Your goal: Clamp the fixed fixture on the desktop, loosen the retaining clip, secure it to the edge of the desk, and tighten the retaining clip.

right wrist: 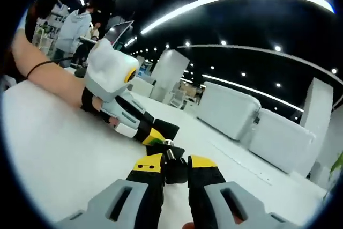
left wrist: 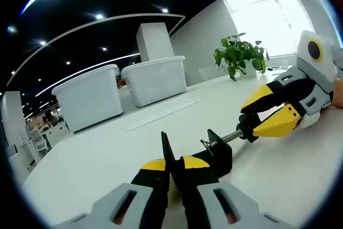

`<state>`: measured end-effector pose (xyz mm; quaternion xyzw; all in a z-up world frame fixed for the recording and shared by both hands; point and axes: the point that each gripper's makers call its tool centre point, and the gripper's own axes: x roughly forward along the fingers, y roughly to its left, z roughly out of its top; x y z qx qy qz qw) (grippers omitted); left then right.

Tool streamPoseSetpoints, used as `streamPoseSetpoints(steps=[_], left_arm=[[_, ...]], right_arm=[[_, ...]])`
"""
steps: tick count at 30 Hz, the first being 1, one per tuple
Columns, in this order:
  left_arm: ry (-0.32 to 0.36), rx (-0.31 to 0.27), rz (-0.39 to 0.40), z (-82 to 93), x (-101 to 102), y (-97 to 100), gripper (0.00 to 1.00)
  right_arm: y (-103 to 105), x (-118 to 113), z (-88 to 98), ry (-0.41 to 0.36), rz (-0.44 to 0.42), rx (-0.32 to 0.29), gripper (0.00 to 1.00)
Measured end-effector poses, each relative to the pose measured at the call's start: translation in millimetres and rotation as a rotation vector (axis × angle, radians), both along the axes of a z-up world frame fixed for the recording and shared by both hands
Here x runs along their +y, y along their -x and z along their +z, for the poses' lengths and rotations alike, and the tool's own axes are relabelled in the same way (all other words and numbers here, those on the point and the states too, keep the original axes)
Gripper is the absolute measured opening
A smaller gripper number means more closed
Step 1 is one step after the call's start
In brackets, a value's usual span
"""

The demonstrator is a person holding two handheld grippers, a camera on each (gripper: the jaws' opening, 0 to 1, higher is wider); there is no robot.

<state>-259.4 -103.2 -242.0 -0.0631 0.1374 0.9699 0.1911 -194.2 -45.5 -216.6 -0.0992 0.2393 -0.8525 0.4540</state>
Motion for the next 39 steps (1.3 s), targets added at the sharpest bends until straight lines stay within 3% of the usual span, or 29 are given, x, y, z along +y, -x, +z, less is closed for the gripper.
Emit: streamPoseSetpoints(steps=[3, 5, 11, 14, 19, 22, 25, 28, 29, 30, 31, 32, 34, 39], left_arm=[[0.000, -0.001, -0.001, 0.0, -0.4, 2.4, 0.08], [-0.001, -0.002, 0.000, 0.1, -0.3, 2.1, 0.08], [-0.001, -0.004, 0.000, 0.1, 0.0, 0.5, 0.08], [0.000, -0.004, 0.000, 0.2, 0.5, -0.6, 0.08], [-0.005, -0.005, -0.001, -0.4, 0.7, -6.4, 0.08], [-0.004, -0.005, 0.004, -0.6, 0.4, -5.0, 0.08], [-0.005, -0.006, 0.005, -0.9, 0.7, -6.3, 0.08], [-0.006, -0.006, 0.005, -1.0, 1.0, -7.6, 0.08], [-0.006, -0.007, 0.006, -0.9, 0.8, -7.3, 0.08], [-0.011, -0.012, 0.005, -0.9, 0.8, -7.3, 0.08], [-0.017, -0.018, 0.005, -0.4, -0.2, -5.6, 0.08], [-0.023, -0.022, 0.003, -0.1, -0.2, -5.2, 0.08], [-0.062, -0.048, 0.006, -0.5, -0.3, -4.8, 0.08], [-0.108, -0.061, -0.007, 0.5, 0.0, -5.7, 0.09]], right_arm=[[-6.0, -1.7, -0.5, -0.060, -0.013, 0.076, 0.16], [1.1, 3.9, 1.3, -0.097, -0.020, 0.121, 0.16], [-4.9, 0.7, -1.1, -0.156, -0.032, 0.196, 0.16], [6.1, 3.8, 0.4, -0.155, -0.041, 0.190, 0.16], [9.7, 8.4, -2.5, -0.161, -0.087, 0.130, 0.21], [11.0, 16.2, 1.5, -0.246, -0.161, 0.200, 0.20], [0.5, 9.6, 3.4, -0.353, -0.159, 0.297, 0.20], [-7.4, 3.5, 2.6, -0.371, -0.185, 0.297, 0.20], [-3.8, 7.2, 4.0, -0.420, -0.226, 0.328, 0.18], [1.6, 15.7, 5.3, -0.456, -0.316, 0.323, 0.15], [4.7, 22.4, 4.4, -0.463, -0.395, 0.258, 0.11], [3.2, 19.6, 6.7, -0.443, -0.416, 0.217, 0.09], [-4.0, 3.7, 12.4, -0.452, -0.371, 0.211, 0.10], [-5.7, -21.3, 20.4, -0.485, -0.367, 0.199, 0.14]])
